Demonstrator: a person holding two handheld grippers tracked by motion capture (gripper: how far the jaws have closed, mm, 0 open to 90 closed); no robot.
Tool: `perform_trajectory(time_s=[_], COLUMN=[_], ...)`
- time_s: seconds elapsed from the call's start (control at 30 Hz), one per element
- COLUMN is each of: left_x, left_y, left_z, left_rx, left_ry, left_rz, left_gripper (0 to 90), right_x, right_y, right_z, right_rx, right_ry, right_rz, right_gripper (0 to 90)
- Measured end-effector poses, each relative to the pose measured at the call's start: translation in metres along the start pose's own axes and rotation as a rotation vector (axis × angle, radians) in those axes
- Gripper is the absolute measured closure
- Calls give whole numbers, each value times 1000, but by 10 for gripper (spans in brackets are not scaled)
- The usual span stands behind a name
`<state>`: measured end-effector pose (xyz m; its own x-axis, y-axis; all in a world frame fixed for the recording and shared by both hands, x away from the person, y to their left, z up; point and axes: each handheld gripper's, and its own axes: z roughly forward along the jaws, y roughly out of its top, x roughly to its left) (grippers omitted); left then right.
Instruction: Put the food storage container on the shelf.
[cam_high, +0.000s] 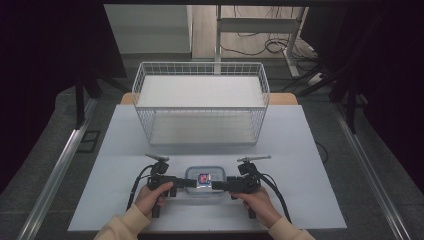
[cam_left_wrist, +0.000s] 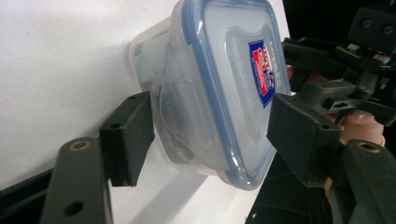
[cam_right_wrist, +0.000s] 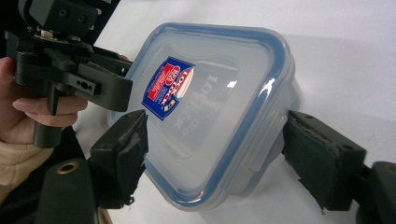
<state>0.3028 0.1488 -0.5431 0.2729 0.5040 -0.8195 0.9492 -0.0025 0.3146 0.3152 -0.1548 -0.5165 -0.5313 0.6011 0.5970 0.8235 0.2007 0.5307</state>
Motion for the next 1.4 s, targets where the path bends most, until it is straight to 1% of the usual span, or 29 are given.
perform_trajectory(time_s=[0.17, 0.23, 0.27, 0.3, 0.37, 0.6, 0.73, 0.9, 1.0, 1.07, 1.13, 1.17, 1.27, 1.4], left_x=[-2, -1, -1, -1, -1, -2, -3, -4, -5, -7, -7, -8, -9, -10], left_y=[0, 0, 0, 0, 0, -1, -1, -2, -3, -4, -4, -5, -5, -6], left_z=[-2, -2, -2, -2, -3, -3, -5, -7, -7, -8, -9, -9, -9, -9], left_rx=[-8, -8, -7, -7, -11, -24, -26, -33, -38, -39, -39, -42, -49, -51], left_ry=[7, 7, 9, 10, 11, 16, 20, 16, 21, 25, 24, 25, 31, 33], left_rz=[6, 5, 6, 5, 6, 12, 21, 31, 35, 47, 50, 52, 52, 51], left_gripper=[353, 361, 383, 383, 398, 417, 430, 460, 466, 470, 478, 484, 485, 485], right_x=[-4, -4, -4, -4, -5, -6, -8, -8, -5, -3, -2, -2, -1, -1], right_y=[0, 0, 0, 0, 1, 0, 0, -1, -3, -5, -5, -6, -7, -7], right_z=[-2, -2, -2, -2, -3, -4, -5, -7, -7, -8, -9, -10, -10, -10], right_rx=[-5, -2, 0, 0, 0, 3, -6, -12, -20, -26, -30, -37, -41, -43], right_ry=[-2, -6, -12, -12, -12, -4, 12, 14, 5, -3, -3, 1, -2, -5], right_rz=[52, 55, 59, 59, 77, 99, 122, 121, 109, 98, 99, 92, 77, 77], right_gripper=[323, 336, 360, 360, 372, 390, 418, 430, 432, 436, 450, 451, 451, 453])
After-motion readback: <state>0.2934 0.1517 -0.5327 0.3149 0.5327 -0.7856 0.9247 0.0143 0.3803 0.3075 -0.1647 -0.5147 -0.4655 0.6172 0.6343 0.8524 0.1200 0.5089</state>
